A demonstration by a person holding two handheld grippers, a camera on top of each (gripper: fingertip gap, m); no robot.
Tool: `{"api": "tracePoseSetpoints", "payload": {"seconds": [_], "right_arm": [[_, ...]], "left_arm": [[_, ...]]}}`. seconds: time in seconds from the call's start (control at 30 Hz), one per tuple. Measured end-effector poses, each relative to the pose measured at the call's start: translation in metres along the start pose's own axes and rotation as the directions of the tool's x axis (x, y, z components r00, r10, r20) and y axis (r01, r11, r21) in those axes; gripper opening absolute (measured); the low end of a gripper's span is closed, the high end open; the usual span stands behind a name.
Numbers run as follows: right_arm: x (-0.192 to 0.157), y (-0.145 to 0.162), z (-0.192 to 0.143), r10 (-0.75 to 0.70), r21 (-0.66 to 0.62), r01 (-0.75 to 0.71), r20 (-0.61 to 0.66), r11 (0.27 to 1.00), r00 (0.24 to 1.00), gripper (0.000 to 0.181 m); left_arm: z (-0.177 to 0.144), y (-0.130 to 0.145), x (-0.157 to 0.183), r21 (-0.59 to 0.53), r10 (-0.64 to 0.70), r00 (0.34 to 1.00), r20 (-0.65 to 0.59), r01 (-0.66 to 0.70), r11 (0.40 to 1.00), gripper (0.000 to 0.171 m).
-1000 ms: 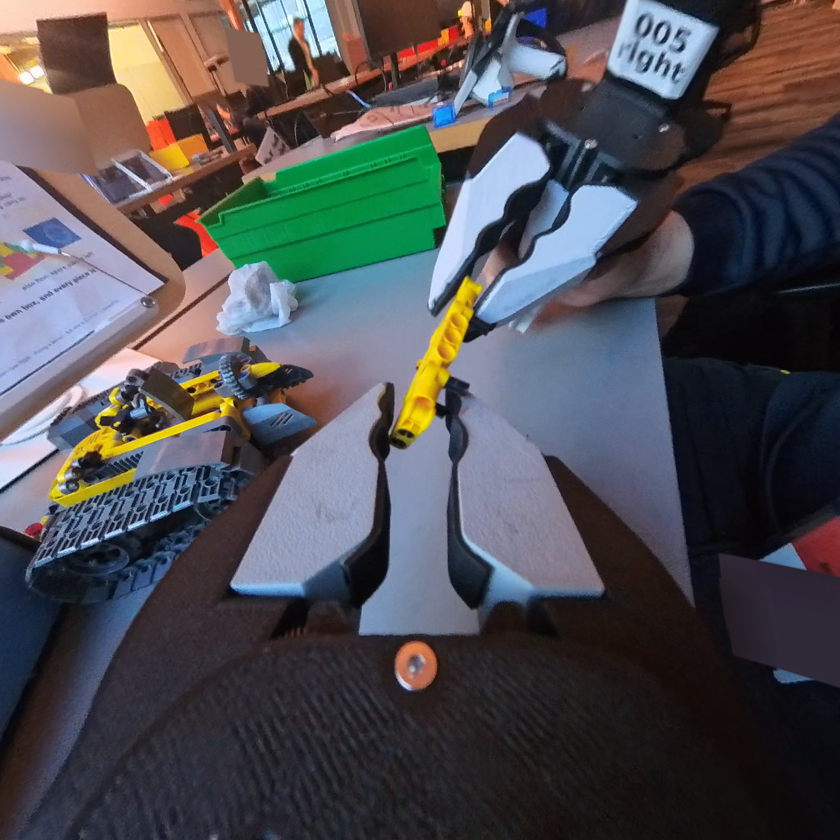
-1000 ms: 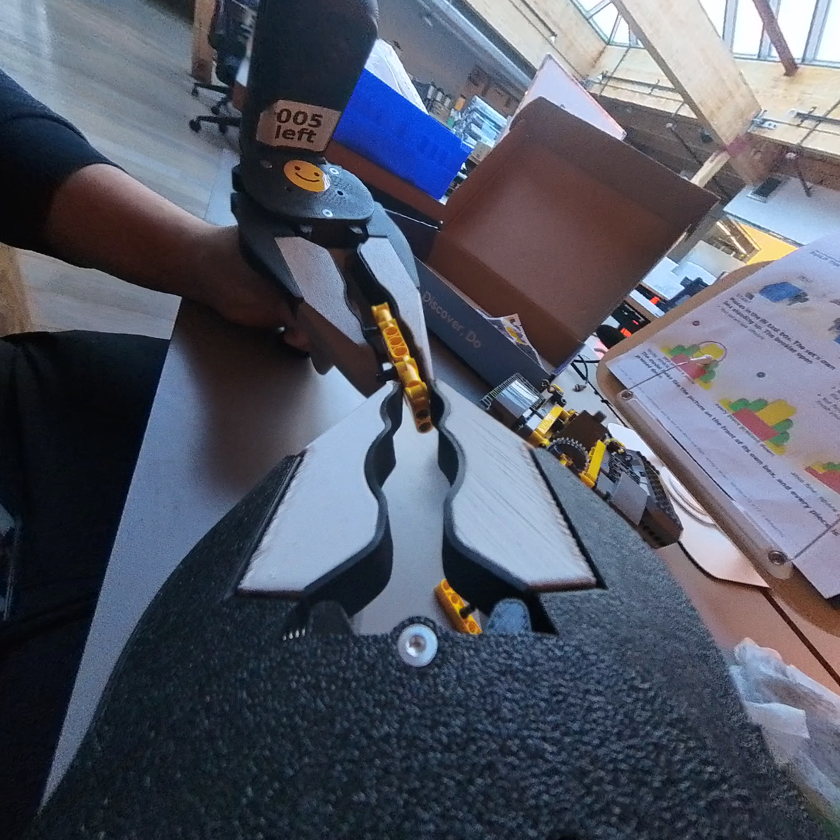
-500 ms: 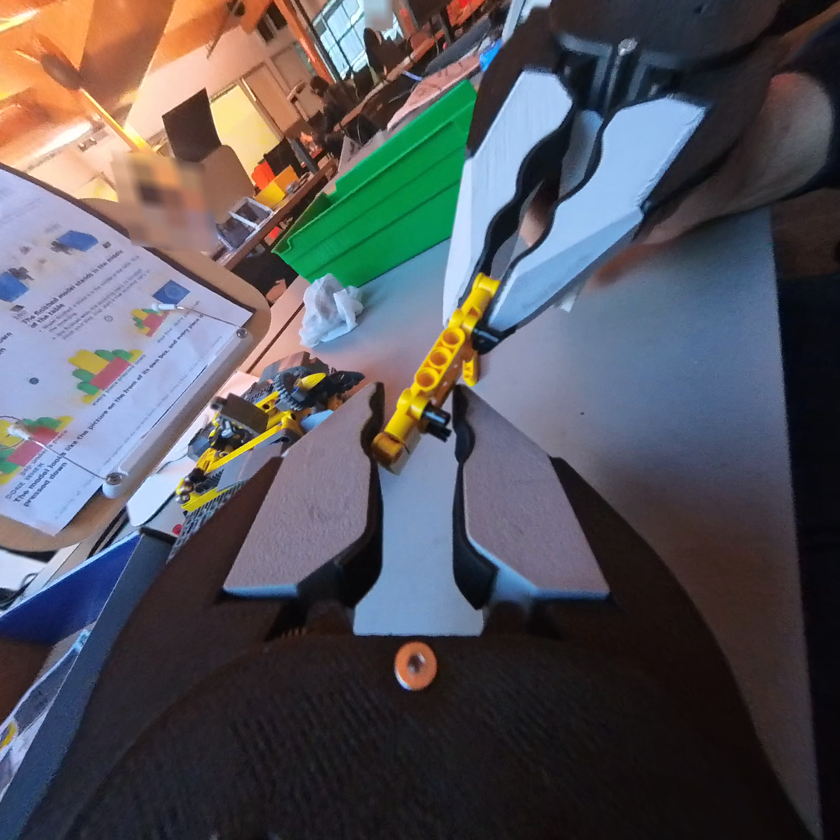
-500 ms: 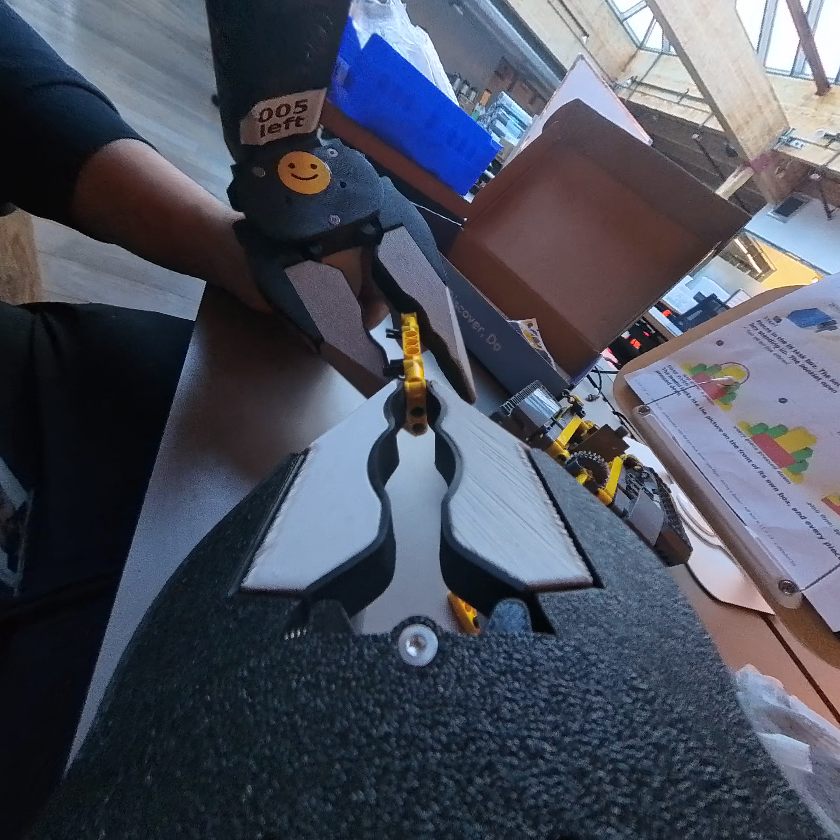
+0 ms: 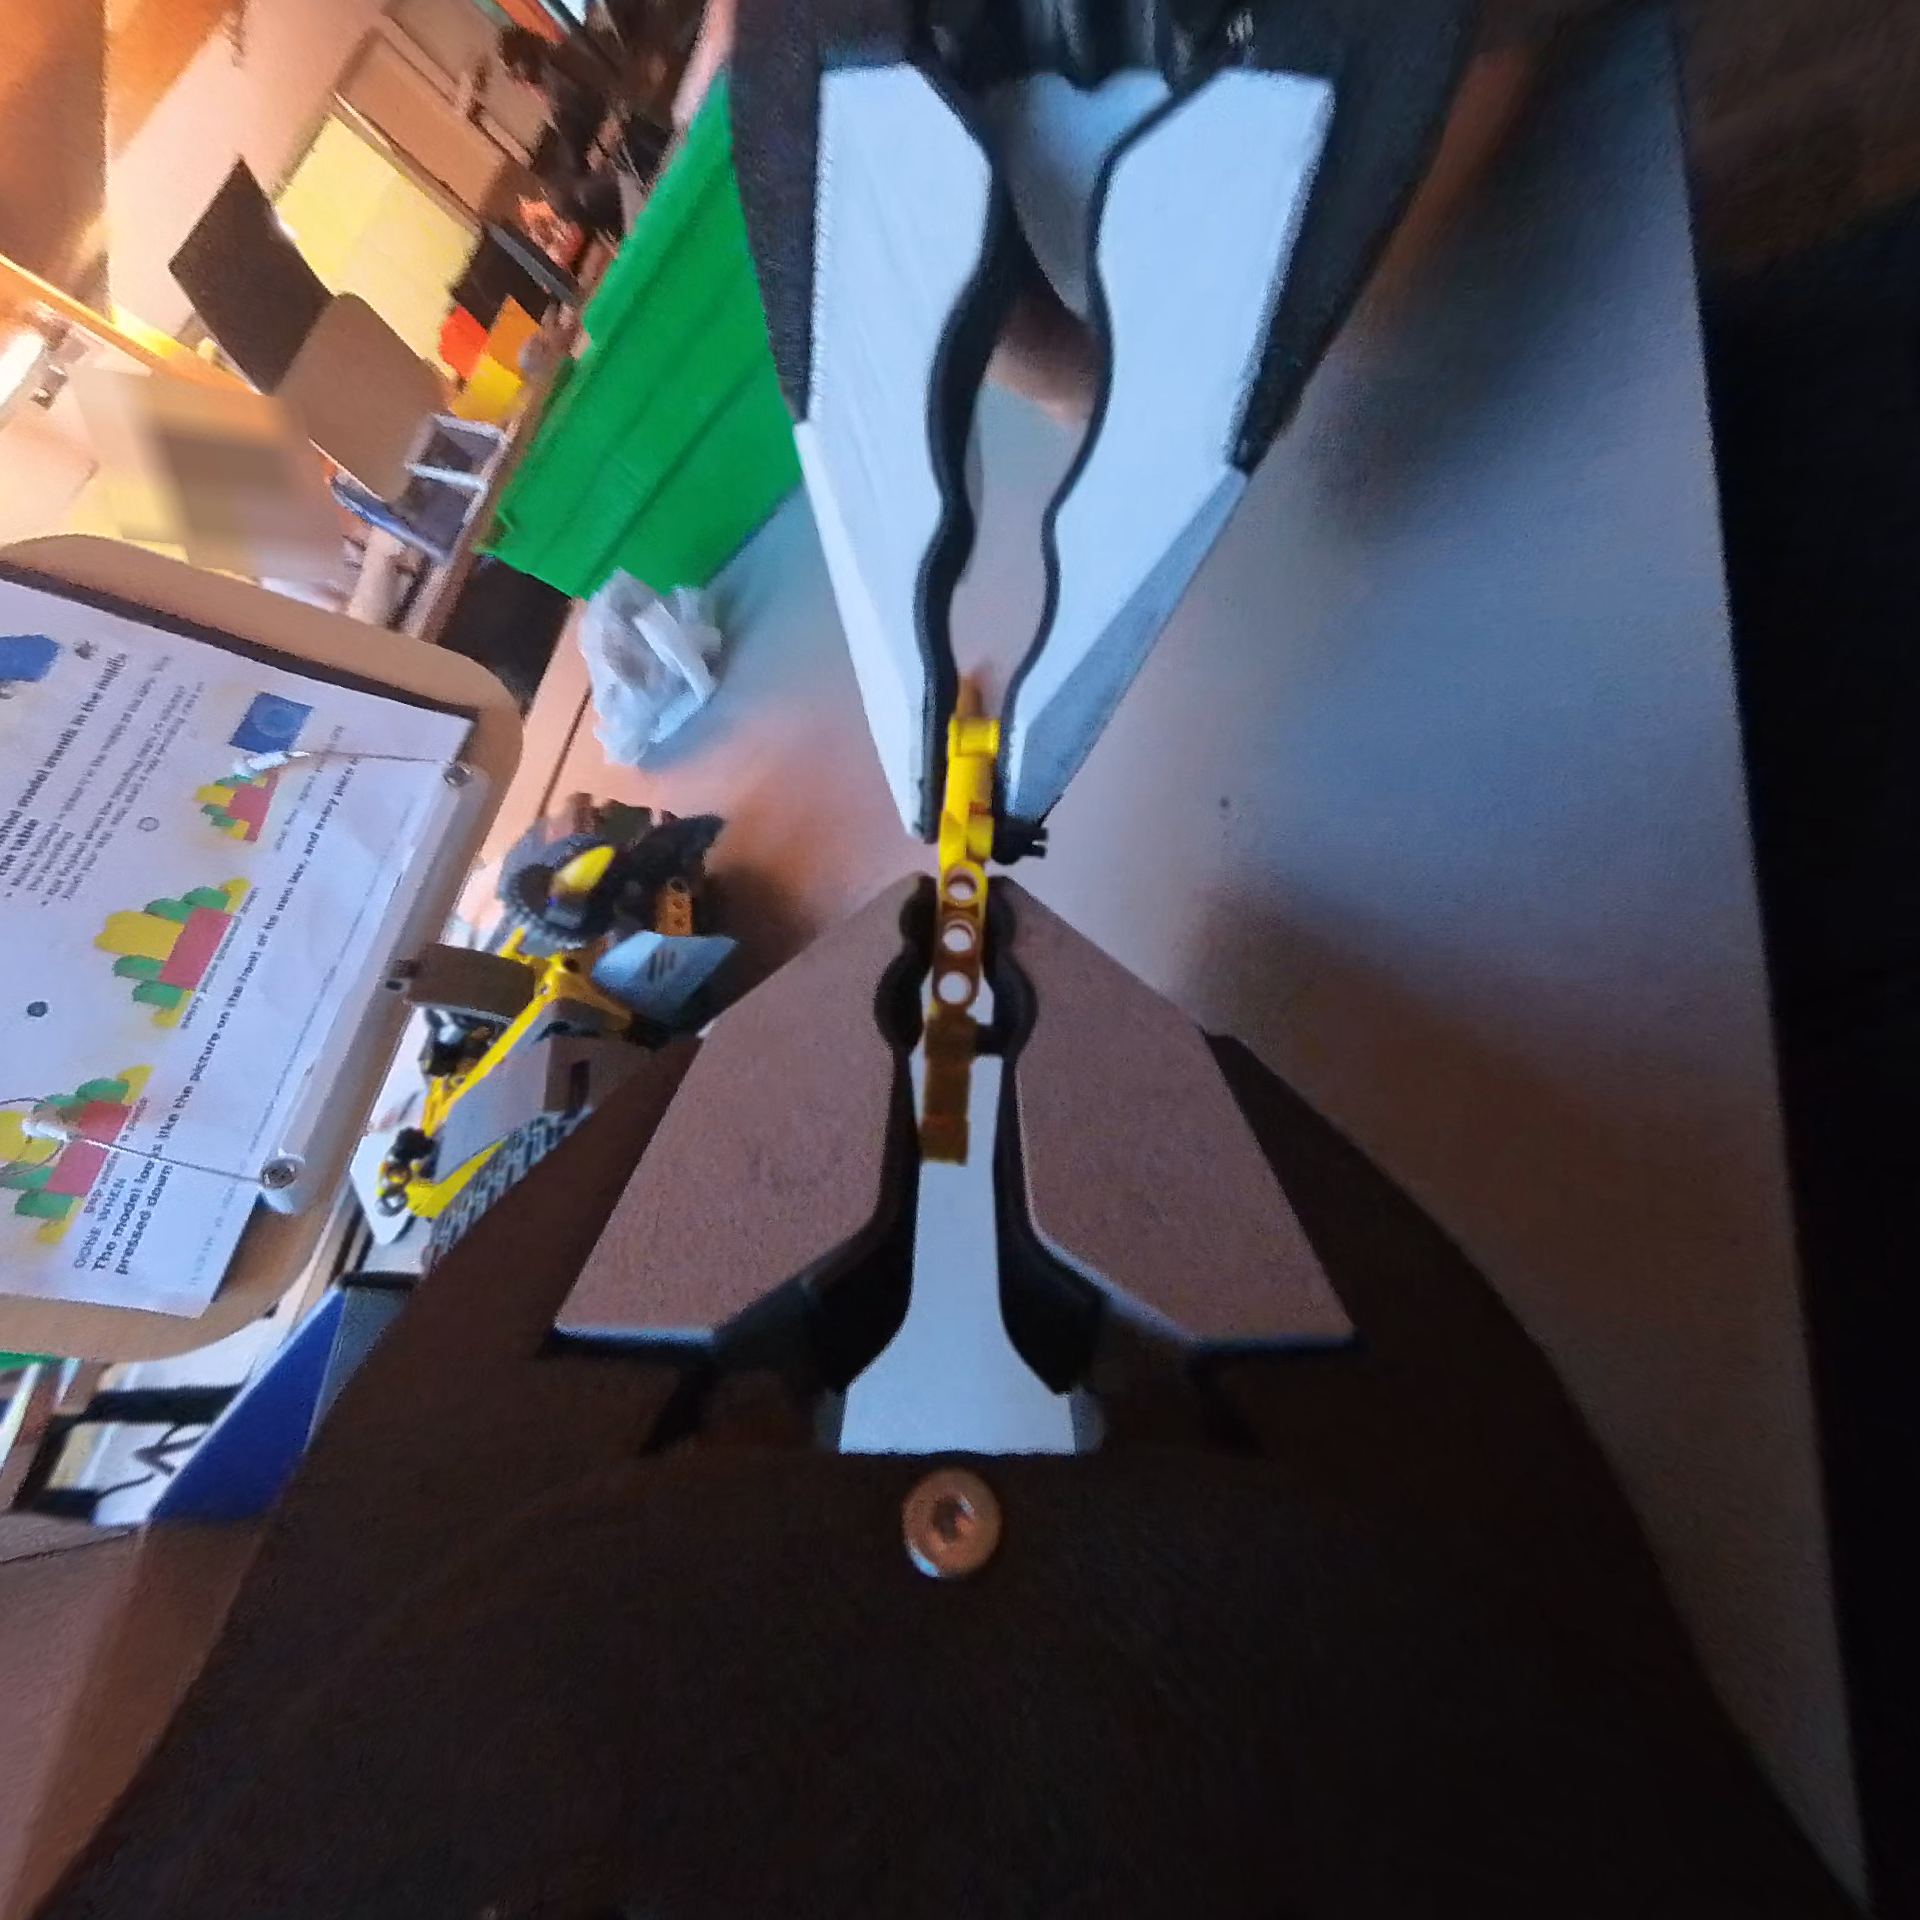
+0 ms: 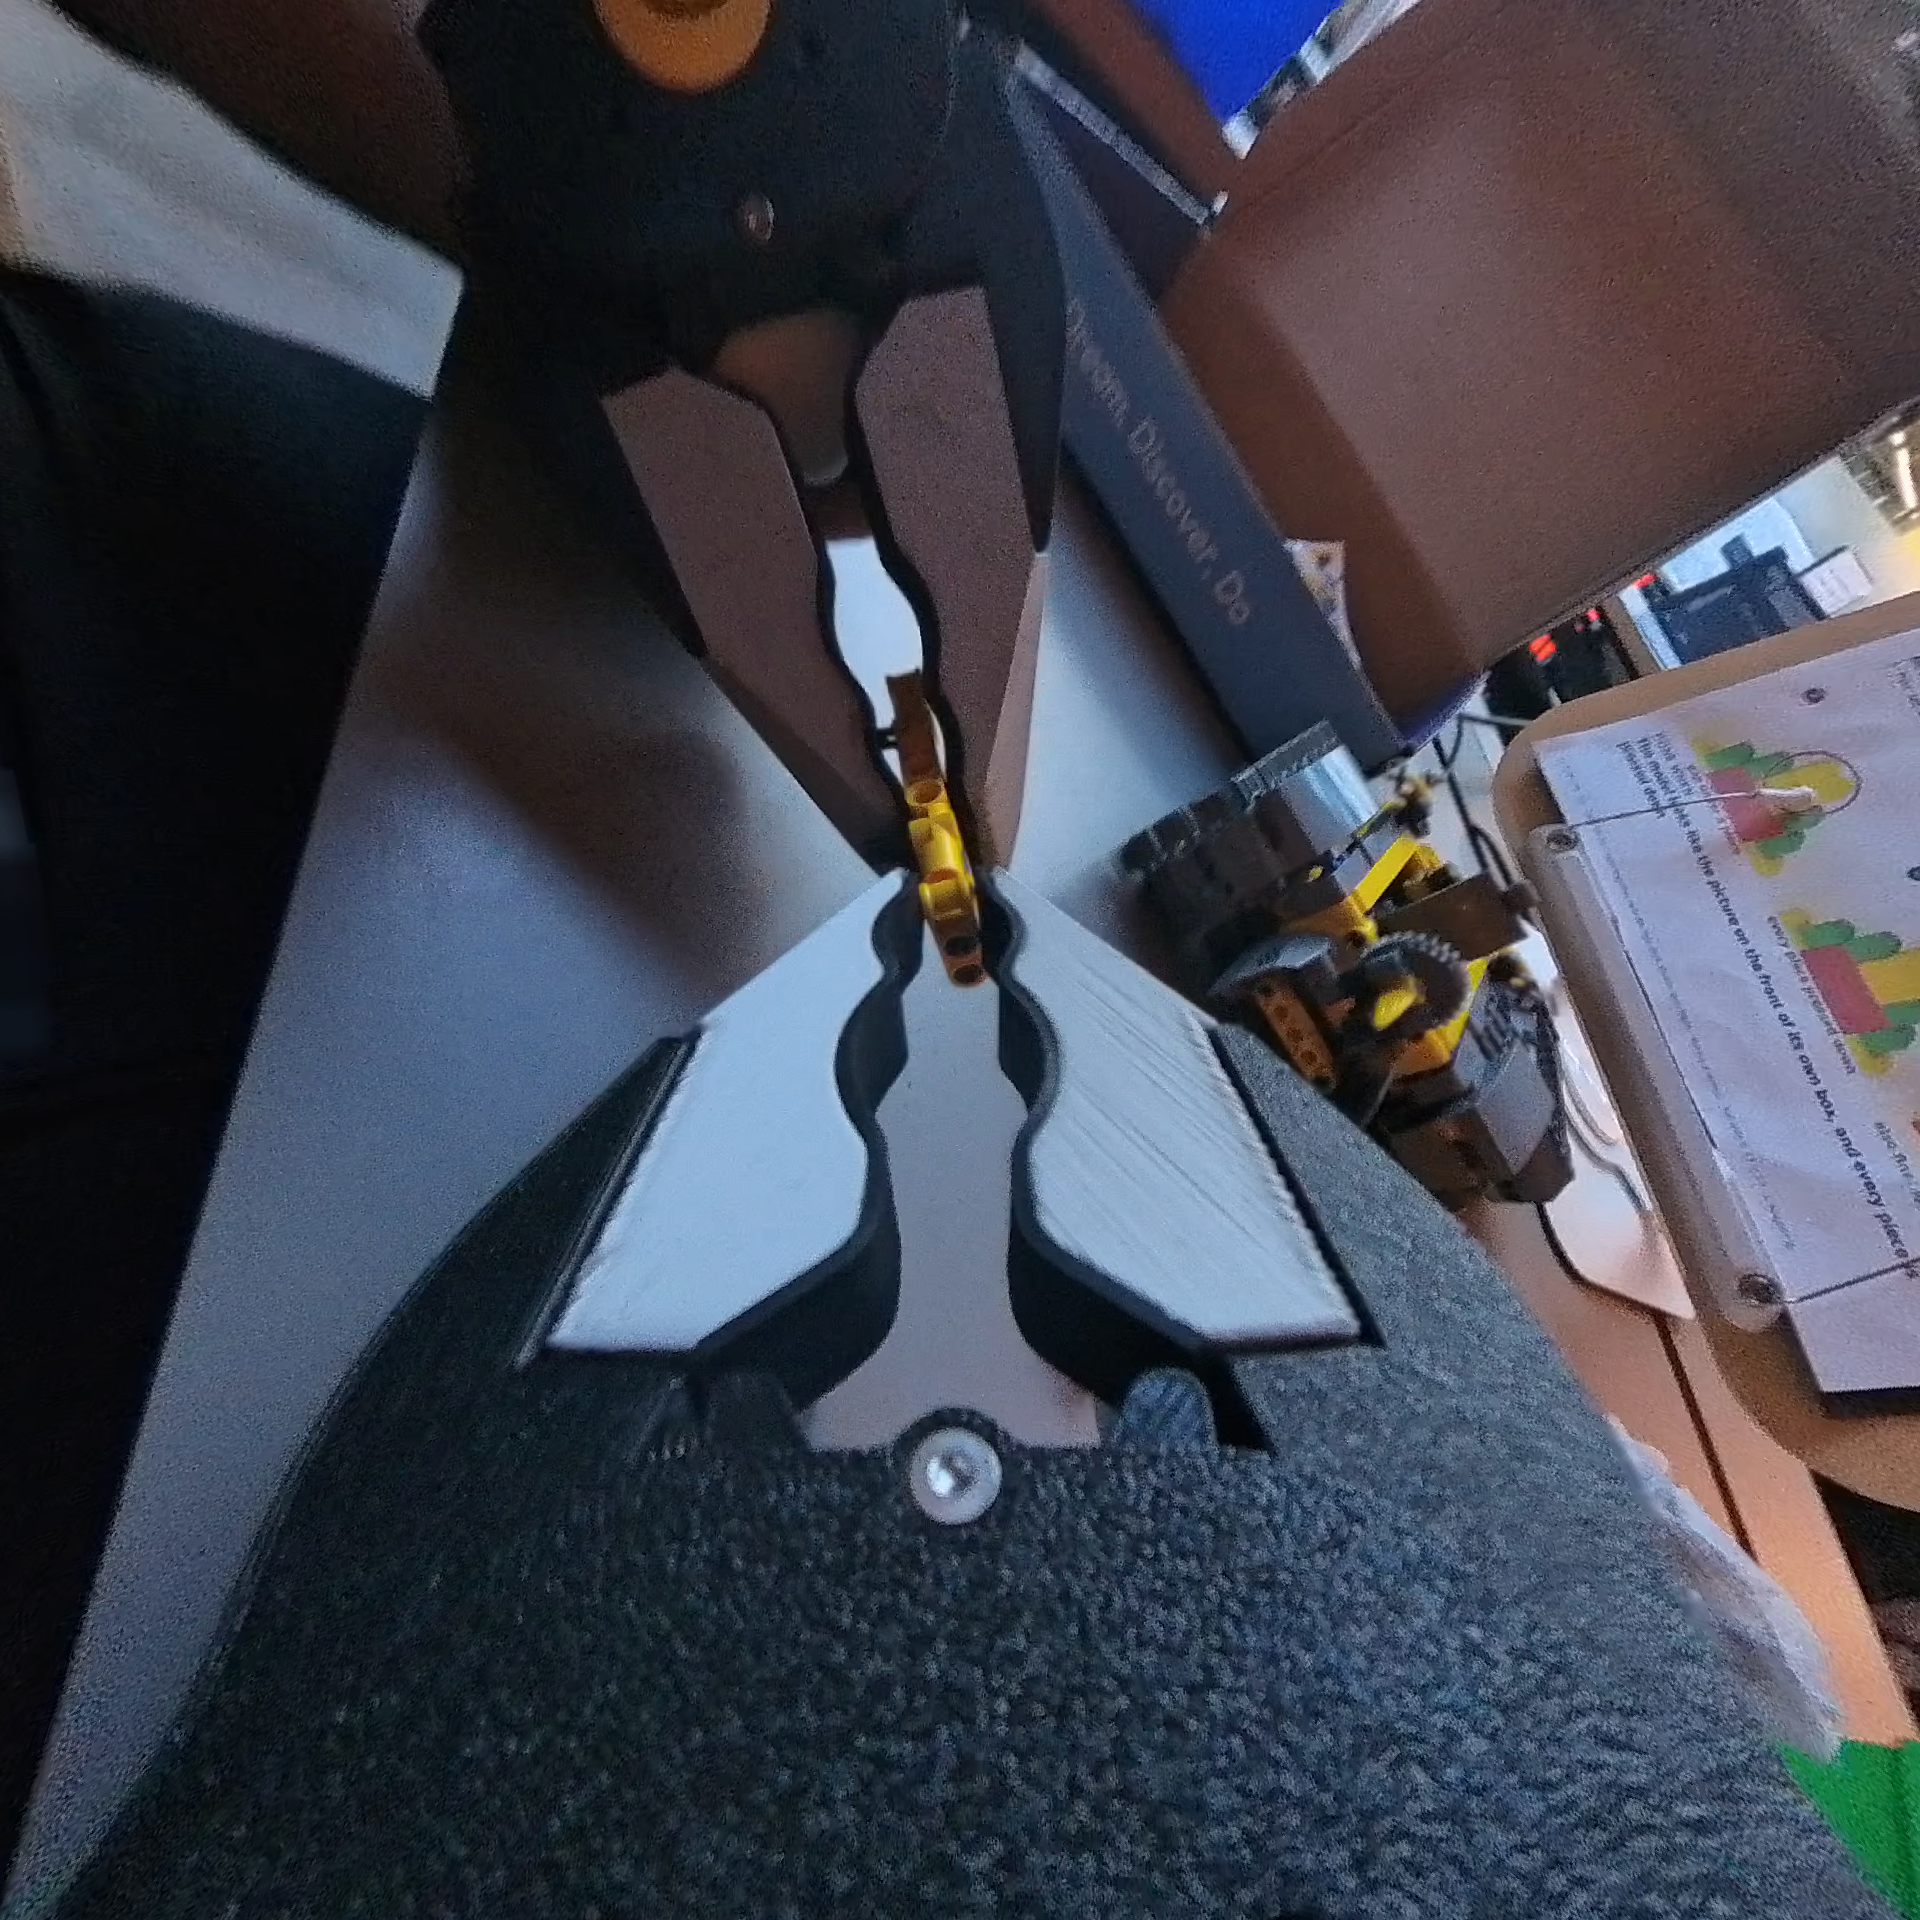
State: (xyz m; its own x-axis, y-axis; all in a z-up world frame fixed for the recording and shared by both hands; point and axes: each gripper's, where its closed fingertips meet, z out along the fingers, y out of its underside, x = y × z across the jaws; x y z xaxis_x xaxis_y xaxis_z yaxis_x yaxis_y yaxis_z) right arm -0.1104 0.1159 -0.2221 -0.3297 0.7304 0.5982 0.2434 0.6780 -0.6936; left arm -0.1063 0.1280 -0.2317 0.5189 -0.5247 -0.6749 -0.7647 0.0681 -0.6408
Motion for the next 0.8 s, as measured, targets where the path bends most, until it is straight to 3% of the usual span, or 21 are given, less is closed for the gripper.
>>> {"api": "tracePoseSetpoints", "payload": {"seconds": [0.2,0.4,0.7,0.8], "right_arm": [[0.0,0.021,-0.002,-0.104,-0.1,0.105,0.008,0.989,0.995,0.006],[-0.003,0.024,0.001,-0.155,-0.133,0.154,0.001,0.979,0.988,0.006],[-0.01,0.027,0.008,-0.166,-0.169,0.165,0.008,0.972,0.986,0.006],[-0.008,0.031,0.01,-0.183,-0.212,0.175,-0.017,0.961,0.983,0.006]], "left_arm": [[0.003,0.005,0.005,-0.037,0.001,0.999,-0.035,-0.003,0.999,0.005],[0.007,0.009,0.008,-0.07,0.029,0.999,-0.034,-0.031,0.997,0.005],[0.012,0.012,0.015,-0.109,0.127,0.992,-0.017,-0.128,0.986,0.005],[0.014,0.017,0.012,-0.168,0.164,0.986,0.009,-0.16,0.973,0.006]]}}
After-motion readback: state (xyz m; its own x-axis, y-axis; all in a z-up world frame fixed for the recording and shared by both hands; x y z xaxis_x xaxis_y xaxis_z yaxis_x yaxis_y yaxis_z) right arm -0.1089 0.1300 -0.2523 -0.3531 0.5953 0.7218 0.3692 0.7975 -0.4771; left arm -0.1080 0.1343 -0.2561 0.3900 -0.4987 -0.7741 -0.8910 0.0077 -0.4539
